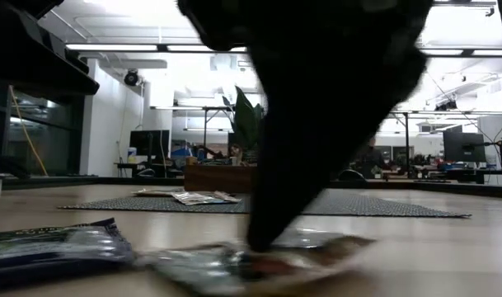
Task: Pick & Place Tea
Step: Put the brown tea bag into the middle section of the wooden organizer
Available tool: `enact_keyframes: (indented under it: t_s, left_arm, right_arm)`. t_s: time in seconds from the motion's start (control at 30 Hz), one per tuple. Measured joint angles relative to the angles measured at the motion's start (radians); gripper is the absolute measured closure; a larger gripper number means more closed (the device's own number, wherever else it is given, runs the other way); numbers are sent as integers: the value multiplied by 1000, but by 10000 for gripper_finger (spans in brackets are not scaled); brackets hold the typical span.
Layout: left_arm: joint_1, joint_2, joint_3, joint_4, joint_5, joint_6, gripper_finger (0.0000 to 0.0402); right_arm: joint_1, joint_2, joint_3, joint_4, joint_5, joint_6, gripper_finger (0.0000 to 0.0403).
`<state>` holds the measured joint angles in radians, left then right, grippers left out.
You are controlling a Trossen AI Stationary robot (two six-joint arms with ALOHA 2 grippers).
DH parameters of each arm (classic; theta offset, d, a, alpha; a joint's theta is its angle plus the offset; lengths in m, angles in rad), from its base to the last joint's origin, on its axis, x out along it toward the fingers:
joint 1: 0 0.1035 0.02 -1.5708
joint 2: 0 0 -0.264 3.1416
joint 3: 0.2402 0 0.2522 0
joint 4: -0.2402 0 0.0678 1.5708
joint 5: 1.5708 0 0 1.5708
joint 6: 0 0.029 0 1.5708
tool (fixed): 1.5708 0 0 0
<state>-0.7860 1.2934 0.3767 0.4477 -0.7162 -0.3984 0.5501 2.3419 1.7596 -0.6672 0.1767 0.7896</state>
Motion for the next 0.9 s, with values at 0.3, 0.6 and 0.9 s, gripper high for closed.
enact_keyframes:
  t_s: [0.3, 0.6, 0.9]
  left_arm:
    - [0, 0, 0, -1, -2, -17, 401]
    - [0, 0, 1, -36, -89, -250, 401]
    - [0, 0, 1, -240, -67, -847, 401]
  right_arm:
    - [-51, 16, -4, 81, 247, 163, 403]
    - [-106, 28, -9, 197, 365, 231, 403]
    - [-124, 52, -8, 276, 402, 219, 403]
